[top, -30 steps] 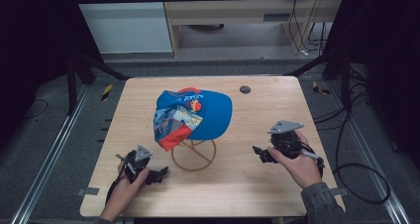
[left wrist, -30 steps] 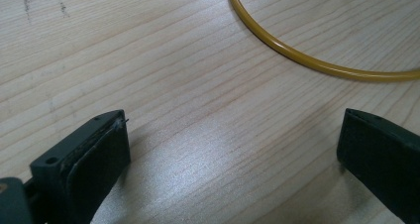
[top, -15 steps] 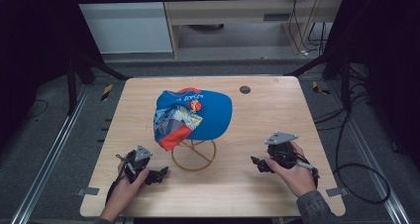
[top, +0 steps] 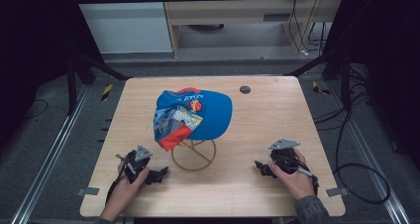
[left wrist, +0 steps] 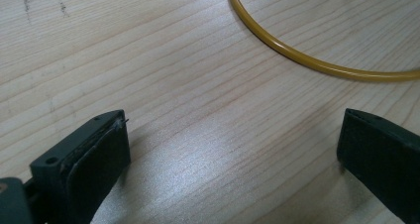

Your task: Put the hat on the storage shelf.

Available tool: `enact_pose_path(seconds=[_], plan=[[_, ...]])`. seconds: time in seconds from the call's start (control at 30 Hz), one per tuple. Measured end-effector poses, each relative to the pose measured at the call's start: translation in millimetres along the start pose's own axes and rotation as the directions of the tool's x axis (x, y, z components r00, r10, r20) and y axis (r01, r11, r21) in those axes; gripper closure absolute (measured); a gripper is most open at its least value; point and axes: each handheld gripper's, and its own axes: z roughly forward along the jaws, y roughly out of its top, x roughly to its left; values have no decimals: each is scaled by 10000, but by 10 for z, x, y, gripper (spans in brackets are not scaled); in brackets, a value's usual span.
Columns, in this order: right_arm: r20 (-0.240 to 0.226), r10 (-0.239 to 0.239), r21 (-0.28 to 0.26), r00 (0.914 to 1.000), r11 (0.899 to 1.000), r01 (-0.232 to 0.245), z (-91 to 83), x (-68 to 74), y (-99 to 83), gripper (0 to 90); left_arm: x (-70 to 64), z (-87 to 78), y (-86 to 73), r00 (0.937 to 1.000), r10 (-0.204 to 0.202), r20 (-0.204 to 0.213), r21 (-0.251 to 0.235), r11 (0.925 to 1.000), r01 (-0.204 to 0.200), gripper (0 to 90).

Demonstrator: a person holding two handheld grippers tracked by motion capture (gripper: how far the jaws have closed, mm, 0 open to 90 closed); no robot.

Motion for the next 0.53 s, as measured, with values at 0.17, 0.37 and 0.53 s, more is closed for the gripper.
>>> enact_pose_path(seconds=[0.17, 0.37, 0.53], plan=[[277, 65, 126, 9996, 9999, -69, 50, 2, -50, 113, 0, 0, 0, 10000, -1, 1, 1, 10000, 1, 0], [424, 530, -517, 9977, 9974, -508, 77, 26, -140, 87, -1, 0, -1, 10000, -4, 2, 0, 10000, 4, 0], [484, 583, -509, 9971, 9971, -558, 78, 27, -140, 77, 0, 0, 0, 10000, 1, 2, 2, 10000, -1, 0]])
